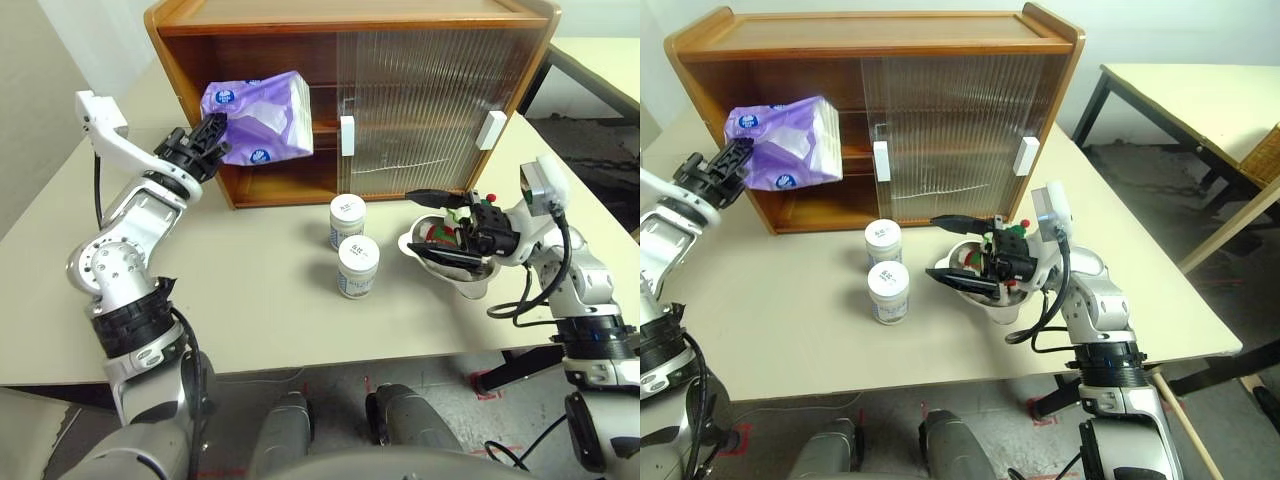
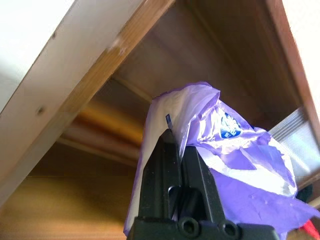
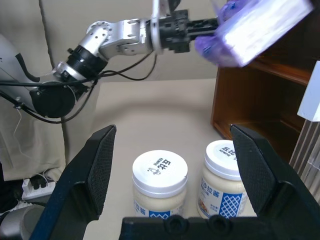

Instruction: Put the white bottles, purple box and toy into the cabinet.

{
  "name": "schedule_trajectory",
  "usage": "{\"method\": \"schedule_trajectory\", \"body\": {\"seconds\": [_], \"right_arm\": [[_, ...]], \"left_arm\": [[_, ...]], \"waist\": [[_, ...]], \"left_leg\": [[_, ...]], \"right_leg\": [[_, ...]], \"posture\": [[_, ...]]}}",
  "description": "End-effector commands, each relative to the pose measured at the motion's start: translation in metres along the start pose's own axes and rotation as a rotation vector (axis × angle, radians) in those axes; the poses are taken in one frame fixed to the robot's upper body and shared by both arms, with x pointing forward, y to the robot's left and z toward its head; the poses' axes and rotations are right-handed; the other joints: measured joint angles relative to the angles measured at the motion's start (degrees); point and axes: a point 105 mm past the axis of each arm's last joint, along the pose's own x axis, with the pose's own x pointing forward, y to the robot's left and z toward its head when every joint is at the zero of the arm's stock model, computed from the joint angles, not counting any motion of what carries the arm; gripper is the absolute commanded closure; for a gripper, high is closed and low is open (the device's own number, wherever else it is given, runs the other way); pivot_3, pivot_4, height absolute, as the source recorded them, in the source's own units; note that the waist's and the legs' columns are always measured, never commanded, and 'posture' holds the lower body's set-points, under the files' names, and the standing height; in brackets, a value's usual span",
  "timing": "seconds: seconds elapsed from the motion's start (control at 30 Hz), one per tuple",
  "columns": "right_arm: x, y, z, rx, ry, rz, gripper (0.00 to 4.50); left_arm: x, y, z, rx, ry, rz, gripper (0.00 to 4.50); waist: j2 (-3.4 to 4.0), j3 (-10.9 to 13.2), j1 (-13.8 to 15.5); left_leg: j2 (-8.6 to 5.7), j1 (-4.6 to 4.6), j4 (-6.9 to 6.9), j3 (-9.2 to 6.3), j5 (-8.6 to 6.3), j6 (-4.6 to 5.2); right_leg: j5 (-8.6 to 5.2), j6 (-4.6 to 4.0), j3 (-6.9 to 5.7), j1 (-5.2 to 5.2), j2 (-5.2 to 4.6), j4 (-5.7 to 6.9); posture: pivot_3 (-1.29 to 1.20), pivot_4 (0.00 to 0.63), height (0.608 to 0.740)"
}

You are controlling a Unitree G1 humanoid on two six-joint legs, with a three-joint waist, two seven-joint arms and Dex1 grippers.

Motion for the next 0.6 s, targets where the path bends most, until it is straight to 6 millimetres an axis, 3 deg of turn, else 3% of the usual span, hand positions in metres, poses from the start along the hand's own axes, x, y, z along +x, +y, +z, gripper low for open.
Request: {"method": "schedule_trajectory", "body": {"seconds": [0.03, 0.3, 0.53, 0.6], "right_arm": [[0.002, 0.003, 0.001, -0.008, 0.0, 0.006, 0.0], [0.002, 0.005, 0.0, -0.005, -0.007, -0.014, 0.0], [0.001, 0.004, 0.002, -0.012, -0.005, -0.022, 0.0], [0.001, 0.003, 0.003, -0.015, -0.005, -0.024, 0.0]], "left_arm": [[0.01, 0.006, 0.003, 0.011, -0.021, 0.045, 4.48], [0.041, 0.014, 0.018, 0.027, -0.105, 0.113, 4.48], [0.061, 0.01, 0.02, 0.045, -0.137, 0.117, 4.48], [0.064, 0.01, 0.019, 0.051, -0.134, 0.119, 4.04]], "waist": [[0.0, 0.0, 0.0], [-0.16, 0.1, 0.0], [-0.19, 0.1, -0.1], [-0.19, 0.1, -0.2]], "left_leg": [[0.0, 0.03, 0.0, -0.01, 0.0, 0.0], [-0.04, 0.02, -0.03, -0.01, -0.01, 0.02], [-0.13, -0.06, -0.03, 0.01, -0.08, 0.11], [-0.17, -0.08, -0.03, 0.02, -0.09, 0.13]], "right_leg": [[0.0, 0.01, 0.01, 0.04, 0.0, -0.01], [-0.05, 0.08, 0.02, 0.06, 0.02, -0.06], [-0.11, 0.19, 0.02, 0.04, 0.06, -0.14], [-0.13, 0.22, 0.02, 0.04, 0.06, -0.14]], "posture": [[-0.15, 0.074, 0.74], [-0.16, 0.076, 0.74], [-0.17, 0.067, 0.74], [-0.17, 0.064, 0.74]]}}
